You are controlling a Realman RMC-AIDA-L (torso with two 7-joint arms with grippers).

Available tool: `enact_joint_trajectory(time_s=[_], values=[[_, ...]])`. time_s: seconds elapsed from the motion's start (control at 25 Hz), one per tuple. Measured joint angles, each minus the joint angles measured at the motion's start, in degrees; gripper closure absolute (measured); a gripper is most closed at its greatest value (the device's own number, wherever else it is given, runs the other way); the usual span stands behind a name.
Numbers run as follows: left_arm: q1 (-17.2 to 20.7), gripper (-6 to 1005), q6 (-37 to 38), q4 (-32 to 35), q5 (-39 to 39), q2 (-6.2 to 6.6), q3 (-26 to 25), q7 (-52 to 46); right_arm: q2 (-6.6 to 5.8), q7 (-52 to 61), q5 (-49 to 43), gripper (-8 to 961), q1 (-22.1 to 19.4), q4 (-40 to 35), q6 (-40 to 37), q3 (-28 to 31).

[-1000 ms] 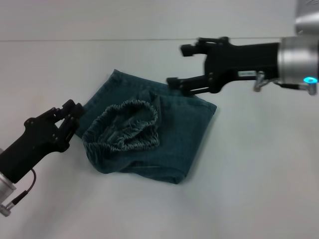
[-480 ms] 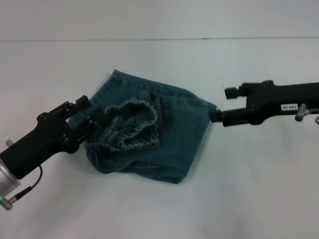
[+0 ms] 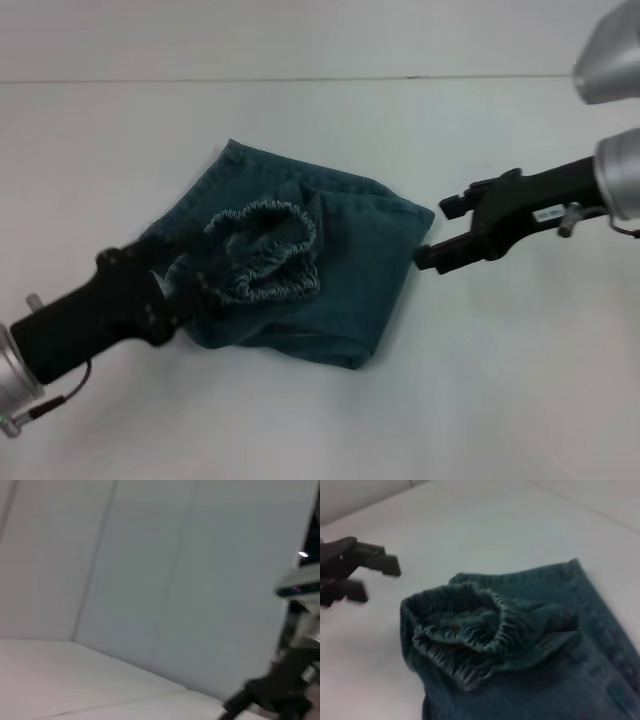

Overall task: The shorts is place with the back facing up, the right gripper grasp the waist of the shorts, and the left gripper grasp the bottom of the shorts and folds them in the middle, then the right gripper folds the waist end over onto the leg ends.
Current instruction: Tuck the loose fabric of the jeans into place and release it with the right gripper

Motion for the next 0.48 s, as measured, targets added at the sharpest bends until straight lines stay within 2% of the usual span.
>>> enact_joint_trajectory(time_s=[0.28, 0.48], values=[[0.6, 398, 1.64, 2.44, 2.96, -0.01, 1.24, 1.64, -0.08, 1.92, -4.67, 28, 8.67, 9.58, 1.29, -0.89], [1.02, 245, 1.67, 2.52, 2.98, -0.07, 1.13, 2.21, -0.04, 1.3, -6.13, 28, 13.61, 15.16, 4.51, -1.44]])
